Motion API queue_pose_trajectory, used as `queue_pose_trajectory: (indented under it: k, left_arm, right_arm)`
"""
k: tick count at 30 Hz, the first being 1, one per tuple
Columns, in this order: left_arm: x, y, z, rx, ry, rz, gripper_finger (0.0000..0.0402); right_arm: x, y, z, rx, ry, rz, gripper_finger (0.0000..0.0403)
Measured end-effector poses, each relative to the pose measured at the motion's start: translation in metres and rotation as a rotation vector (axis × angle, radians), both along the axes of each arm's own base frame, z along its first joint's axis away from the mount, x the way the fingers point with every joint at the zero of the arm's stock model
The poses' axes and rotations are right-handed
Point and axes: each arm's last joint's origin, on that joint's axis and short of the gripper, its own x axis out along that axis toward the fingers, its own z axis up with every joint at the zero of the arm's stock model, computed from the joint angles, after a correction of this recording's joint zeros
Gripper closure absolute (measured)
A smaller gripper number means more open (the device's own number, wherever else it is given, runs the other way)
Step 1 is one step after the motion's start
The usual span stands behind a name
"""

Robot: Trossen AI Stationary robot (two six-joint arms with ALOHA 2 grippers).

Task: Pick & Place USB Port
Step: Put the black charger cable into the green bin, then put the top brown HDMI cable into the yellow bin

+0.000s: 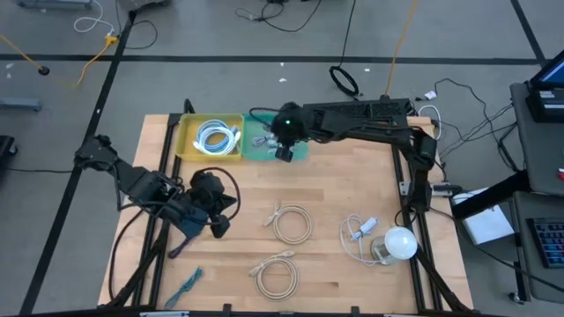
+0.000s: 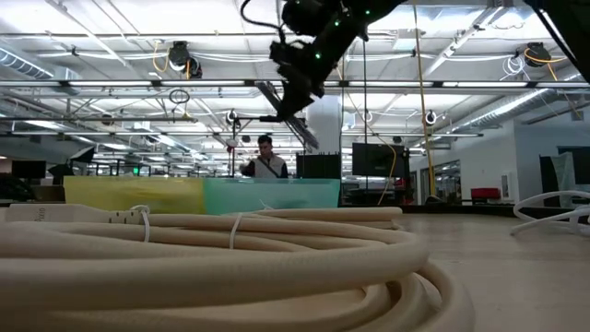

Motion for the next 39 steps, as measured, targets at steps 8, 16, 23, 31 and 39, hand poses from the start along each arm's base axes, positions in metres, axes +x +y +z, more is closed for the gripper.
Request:
queue_pose_trajectory:
  k: [8,16,23,31,39]
  left_arm:
    - [-0.004,0.0,-0.003,-0.008,0.027,0.028,0.0386]
    - [-0.005,-0.002,-0.003,-0.038,0.015,0.056,0.0393]
    - [-0.005,-0.002,-0.003,-0.052,0.005,0.074,0.0386]
    - [-0.005,-0.002,-0.002,-0.052,0.001,0.076,0.0395]
    - [-0.015,0.003,-0.01,-0.078,0.138,0.109,0.0383]
  right_arm:
    - [0.004,-0.003,-0.017,-0.157,0.157,0.097,0.0382]
    - [0.011,-0.005,-0.024,-0.231,0.172,0.108,0.0363]
    - [0.01,-0.008,-0.024,-0.205,0.152,0.062,0.0273]
    - [0.012,0.0,-0.023,-0.16,0.12,0.027,0.0248]
    - [0.0,0.056,0.013,-0.02,0.039,0.114,0.0259]
